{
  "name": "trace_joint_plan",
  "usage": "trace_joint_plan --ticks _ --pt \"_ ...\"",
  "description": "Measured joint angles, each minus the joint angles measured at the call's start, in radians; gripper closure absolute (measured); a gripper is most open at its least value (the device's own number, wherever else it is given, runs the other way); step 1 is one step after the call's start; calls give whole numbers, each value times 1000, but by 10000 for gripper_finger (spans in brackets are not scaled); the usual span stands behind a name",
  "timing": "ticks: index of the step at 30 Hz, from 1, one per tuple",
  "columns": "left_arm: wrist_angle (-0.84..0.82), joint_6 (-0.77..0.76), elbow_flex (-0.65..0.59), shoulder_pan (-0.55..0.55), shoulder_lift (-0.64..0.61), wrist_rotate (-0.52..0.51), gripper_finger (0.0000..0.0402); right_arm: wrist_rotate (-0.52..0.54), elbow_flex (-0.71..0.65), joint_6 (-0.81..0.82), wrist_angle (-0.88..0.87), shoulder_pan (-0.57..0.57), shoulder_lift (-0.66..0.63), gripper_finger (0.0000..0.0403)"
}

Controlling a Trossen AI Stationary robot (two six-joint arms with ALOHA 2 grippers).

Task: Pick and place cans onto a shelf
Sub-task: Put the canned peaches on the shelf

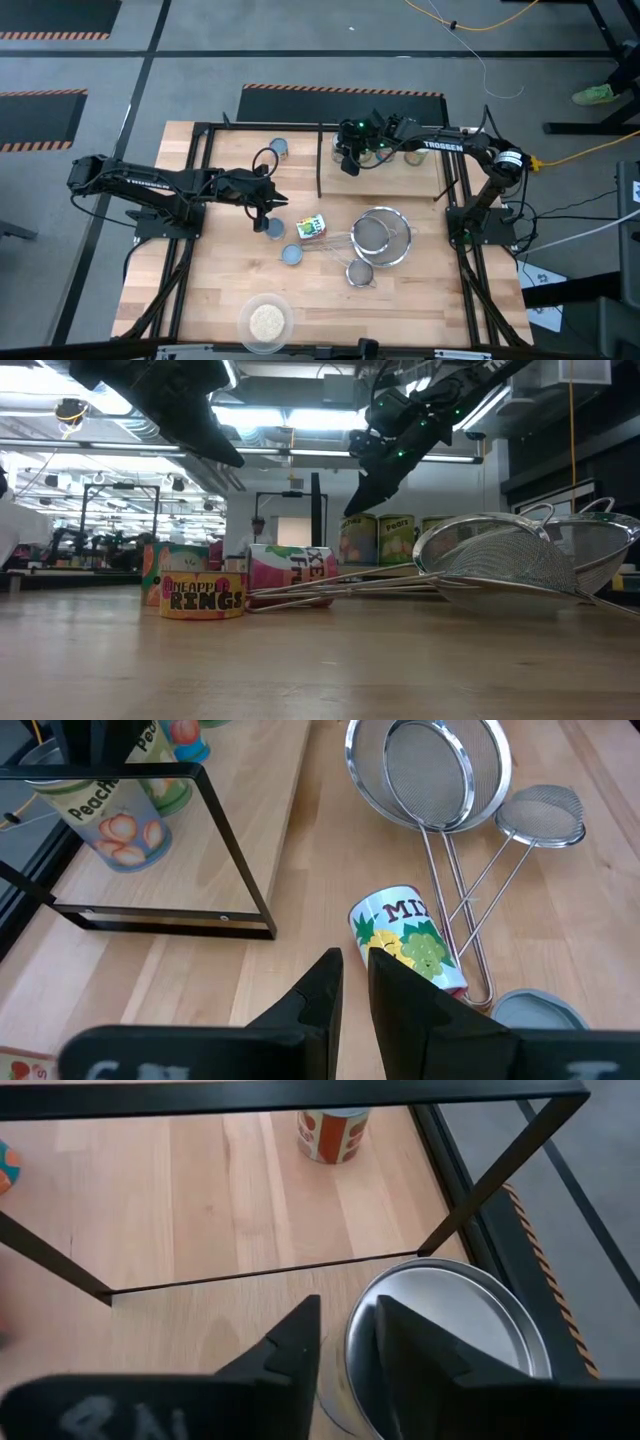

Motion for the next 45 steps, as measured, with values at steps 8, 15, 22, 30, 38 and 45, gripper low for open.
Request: trace_joint_plan --ticks 8,15,22,30,38,45 --pt "0 0 0 0 0 0 357 -1 1 0 -1 -1 0 376" --pt "0 -17 0 0 0 0 357 -2 1 0 -1 -1 0 393" --pt "0 -19 0 0 0 0 357 -2 1 -64 -2 -1 0 398" --pt "0 -18 0 0 0 0 357 -95 1 -126 -16 -17 0 397" --pt "0 -19 0 0 0 0 357 -141 1 -127 -33 -44 0 397" --pt "0 -23 0 0 0 0 357 -151 1 -124 -30 -48 0 396"
